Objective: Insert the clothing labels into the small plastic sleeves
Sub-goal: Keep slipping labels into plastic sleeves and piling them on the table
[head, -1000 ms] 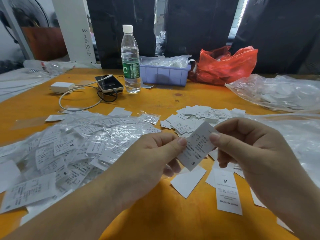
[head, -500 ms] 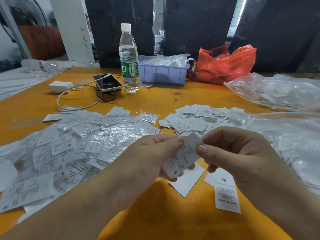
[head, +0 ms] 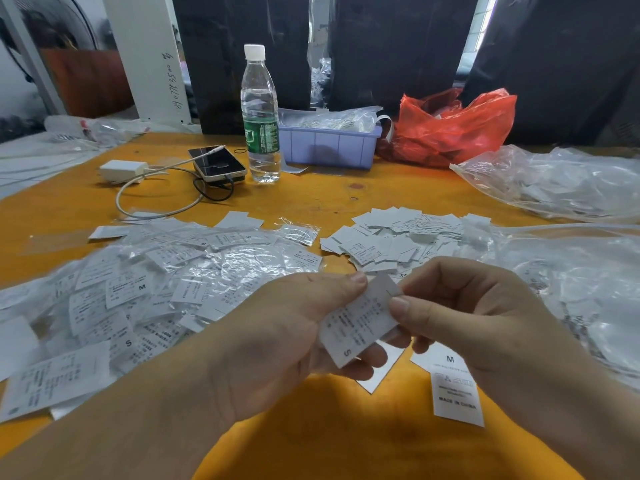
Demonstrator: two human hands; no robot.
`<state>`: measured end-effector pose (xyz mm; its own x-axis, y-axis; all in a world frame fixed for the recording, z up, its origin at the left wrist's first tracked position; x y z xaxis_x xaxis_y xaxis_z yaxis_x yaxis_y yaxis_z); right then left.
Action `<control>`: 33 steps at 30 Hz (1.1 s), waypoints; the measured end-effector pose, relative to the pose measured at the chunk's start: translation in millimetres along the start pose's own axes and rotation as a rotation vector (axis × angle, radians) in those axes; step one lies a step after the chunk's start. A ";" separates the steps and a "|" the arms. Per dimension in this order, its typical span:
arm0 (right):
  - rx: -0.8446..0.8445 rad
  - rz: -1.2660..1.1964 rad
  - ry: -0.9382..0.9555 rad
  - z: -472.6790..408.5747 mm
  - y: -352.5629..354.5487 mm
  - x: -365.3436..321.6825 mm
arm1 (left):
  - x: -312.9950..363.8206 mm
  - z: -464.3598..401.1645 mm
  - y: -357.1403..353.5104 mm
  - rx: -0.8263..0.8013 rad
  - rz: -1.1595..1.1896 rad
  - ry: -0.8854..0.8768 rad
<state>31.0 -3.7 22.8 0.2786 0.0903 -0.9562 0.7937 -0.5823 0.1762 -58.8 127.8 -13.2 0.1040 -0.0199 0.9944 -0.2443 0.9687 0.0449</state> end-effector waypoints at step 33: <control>0.077 0.186 0.043 3.8 3.6 -8.2 | 19.6 2.7 -6.0 0.144 -0.196 -0.153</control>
<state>29.5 -9.5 30.4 0.4405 0.0088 -0.8977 0.6831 -0.6521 0.3288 -57.9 120.9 6.3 0.0188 -0.2513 0.9677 -0.3697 0.8975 0.2402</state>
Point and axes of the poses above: each hand's wrist, its own z-axis away from the middle knuckle, its own y-axis out of the back of the hand, x = y × z, the point moved 6 cm from there along -z, towards the middle knuckle, and after that the axes turned 4 degrees about -z, right-handed, at the moved point
